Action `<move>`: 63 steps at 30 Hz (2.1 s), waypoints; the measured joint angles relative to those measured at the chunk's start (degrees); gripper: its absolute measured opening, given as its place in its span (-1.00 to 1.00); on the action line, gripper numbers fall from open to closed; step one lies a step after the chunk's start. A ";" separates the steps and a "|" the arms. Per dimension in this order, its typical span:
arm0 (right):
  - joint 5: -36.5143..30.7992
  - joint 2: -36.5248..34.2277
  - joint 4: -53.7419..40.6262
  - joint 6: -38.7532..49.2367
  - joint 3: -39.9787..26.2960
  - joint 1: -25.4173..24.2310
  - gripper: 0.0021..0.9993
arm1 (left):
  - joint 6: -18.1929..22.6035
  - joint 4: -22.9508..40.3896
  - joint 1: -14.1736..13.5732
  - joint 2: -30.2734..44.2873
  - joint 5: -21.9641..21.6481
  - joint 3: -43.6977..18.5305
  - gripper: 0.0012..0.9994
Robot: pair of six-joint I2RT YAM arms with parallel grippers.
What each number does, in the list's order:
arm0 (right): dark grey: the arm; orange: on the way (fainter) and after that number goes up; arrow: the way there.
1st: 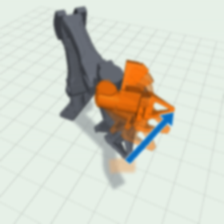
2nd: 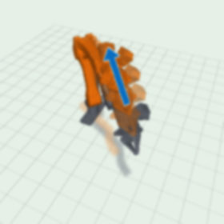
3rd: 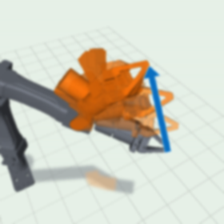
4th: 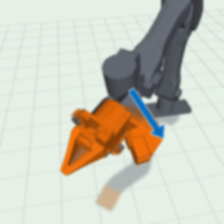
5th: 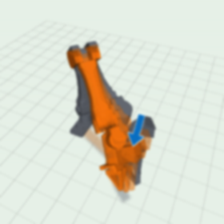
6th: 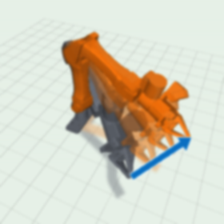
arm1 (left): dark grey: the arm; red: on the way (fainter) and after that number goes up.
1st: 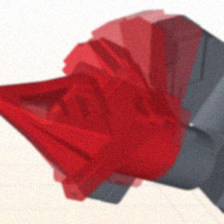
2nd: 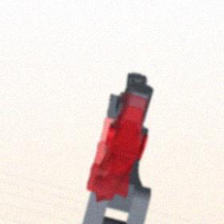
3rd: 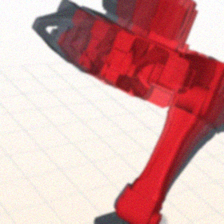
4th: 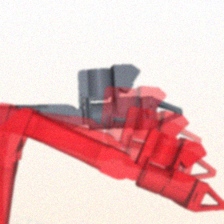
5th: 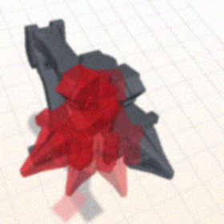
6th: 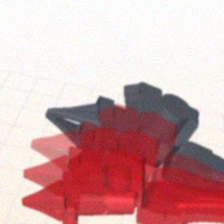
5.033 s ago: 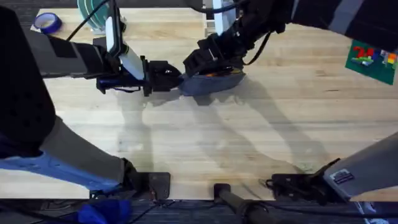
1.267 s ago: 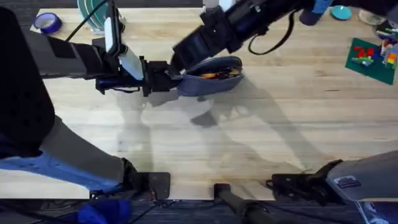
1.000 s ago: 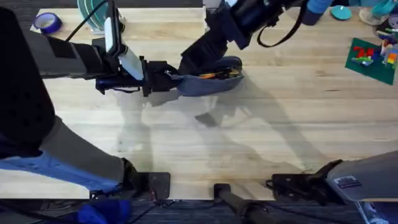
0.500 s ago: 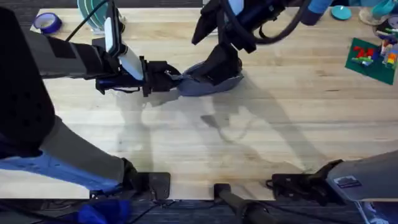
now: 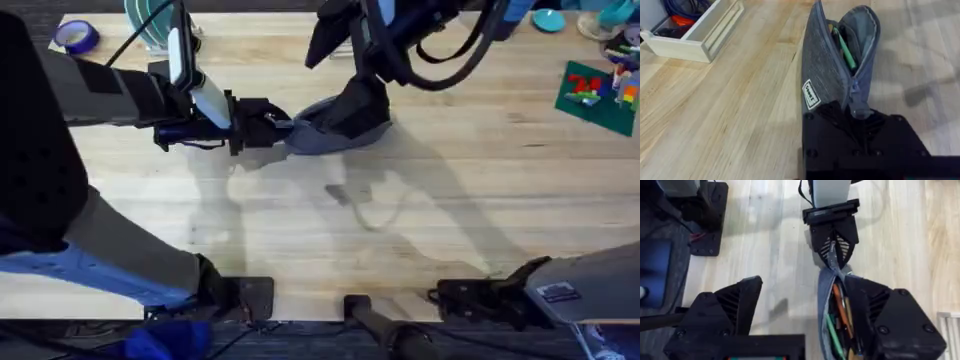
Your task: Unzip the bag, pick up the pens from the table one at a time and place them inside, then zip the bag closed.
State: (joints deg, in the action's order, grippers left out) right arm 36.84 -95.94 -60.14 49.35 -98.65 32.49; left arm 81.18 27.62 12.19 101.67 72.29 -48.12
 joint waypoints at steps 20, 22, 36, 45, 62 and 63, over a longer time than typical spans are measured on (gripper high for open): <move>-0.02 -4.31 2.05 6.73 -0.11 0.39 1.00 | -0.01 -0.02 0.00 0.00 -0.04 0.00 -0.92; 0.00 -4.31 2.05 6.88 -0.11 0.39 1.00 | 0.02 -0.02 0.00 0.00 -0.04 0.00 -0.86; 0.00 -4.31 1.81 6.90 -0.11 0.50 1.00 | -0.43 0.00 -0.04 0.00 -0.07 0.02 0.99; -0.02 -4.31 1.81 7.31 -0.11 0.50 0.99 | -0.43 -0.22 -0.04 0.00 -1.43 0.02 0.99; -0.02 -4.31 1.79 7.53 -0.11 0.50 1.00 | 14.20 16.33 6.94 0.00 -3.48 0.02 0.99; 0.00 -4.31 1.76 7.53 -0.11 0.50 0.99 | 15.85 17.83 7.64 0.00 -3.57 0.02 0.99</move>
State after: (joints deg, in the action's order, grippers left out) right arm 36.84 -100.25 -58.38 56.88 -98.76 32.99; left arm 97.03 45.44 19.82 101.67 68.72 -48.10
